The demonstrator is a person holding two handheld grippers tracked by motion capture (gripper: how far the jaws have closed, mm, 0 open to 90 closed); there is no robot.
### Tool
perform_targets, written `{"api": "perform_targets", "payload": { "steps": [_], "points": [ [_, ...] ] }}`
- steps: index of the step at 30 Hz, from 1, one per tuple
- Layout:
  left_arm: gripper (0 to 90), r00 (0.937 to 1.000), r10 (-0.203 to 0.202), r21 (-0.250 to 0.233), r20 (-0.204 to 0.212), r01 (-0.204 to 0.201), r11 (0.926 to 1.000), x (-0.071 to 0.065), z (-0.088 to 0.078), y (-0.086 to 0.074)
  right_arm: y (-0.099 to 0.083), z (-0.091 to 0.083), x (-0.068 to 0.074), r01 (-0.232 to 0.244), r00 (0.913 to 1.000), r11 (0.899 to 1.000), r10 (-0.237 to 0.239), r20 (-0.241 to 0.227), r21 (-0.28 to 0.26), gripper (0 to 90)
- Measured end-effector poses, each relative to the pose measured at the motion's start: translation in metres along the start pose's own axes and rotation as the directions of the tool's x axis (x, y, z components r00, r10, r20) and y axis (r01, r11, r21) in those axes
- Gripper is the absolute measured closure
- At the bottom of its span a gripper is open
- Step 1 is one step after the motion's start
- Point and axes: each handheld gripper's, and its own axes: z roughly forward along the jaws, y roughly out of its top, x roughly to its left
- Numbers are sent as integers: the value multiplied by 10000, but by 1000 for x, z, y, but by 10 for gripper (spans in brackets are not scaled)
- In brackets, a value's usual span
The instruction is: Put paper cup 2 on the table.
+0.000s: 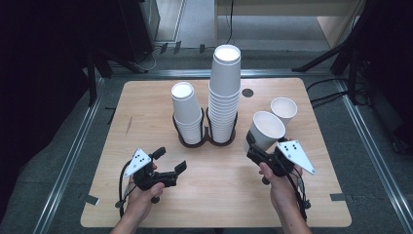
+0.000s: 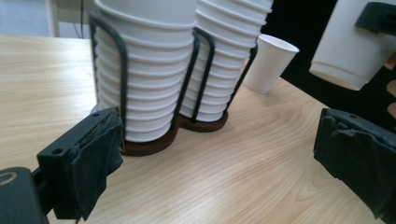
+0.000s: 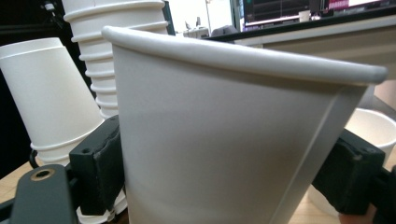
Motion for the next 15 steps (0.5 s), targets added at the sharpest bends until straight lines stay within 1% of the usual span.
{"api": "perform_targets", "payload": {
  "steps": [3, 7, 9, 15],
  "points": [
    [19, 9999, -54, 5, -160, 54, 10000, 5, -4, -2, 1, 0, -4, 101, 9999, 9998, -99, 67, -160, 155],
    [19, 9992, -26, 79, -398, 29, 10000, 11, -10, -4, 2, 0, -9, 584, 9980, 9977, -575, 252, -340, 155],
    [19, 9984, -74, 132, -569, 81, 9999, 16, -13, -5, 1, 0, -13, 703, 9971, 9970, -693, 304, -324, 156],
    [19, 9949, -259, 97, -979, 269, 9996, 27, -22, -8, -1, 3, -30, 1208, 9917, 9925, -1197, 476, -205, 158]
  ]
}}
